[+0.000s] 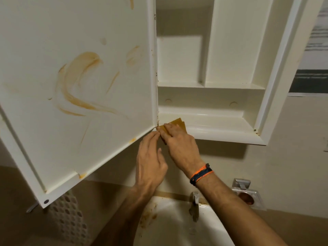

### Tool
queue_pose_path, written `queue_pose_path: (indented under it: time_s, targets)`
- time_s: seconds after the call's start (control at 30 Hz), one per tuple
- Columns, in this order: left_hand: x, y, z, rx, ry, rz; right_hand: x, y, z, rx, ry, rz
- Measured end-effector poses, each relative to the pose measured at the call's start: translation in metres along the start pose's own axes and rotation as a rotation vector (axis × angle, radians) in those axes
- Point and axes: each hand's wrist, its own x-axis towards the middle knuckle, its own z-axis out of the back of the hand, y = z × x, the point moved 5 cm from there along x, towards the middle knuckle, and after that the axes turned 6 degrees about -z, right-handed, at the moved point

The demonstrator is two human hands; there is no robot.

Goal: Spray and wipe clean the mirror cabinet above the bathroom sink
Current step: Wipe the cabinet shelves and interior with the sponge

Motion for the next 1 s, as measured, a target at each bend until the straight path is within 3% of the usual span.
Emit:
queue_pose_path:
  time_s: [0.17, 0.3, 0.53, 0.83, 1.0]
  targets:
    - [0.006, -0.009, -0.006, 0.143, 0.171, -0.138, -0.026, -0.054, 0.017, -0.023, -0.062, -0.247]
    - [0.012, -0.008, -0.013, 0.241, 0.24, -0.11, -0.037, -0.082, 0.034, -0.073, -0.072, -0.429]
    - [0.011, -0.008, -0.012, 0.183, 0.224, -0.071, -0.004, -0.011, 0.024, 0.006, -0.059, -0.107]
    - [0.01, -0.003, -0.016, 0.161, 0.169, -0.047, -0.015, -0.067, 0.05, -0.215, 0.013, -0.424]
    - [0.009, 0.001, -0.017, 0.112, 0.145, -0.018, 0.008, -0.03, 0.05, -0.077, -0.038, -0.227]
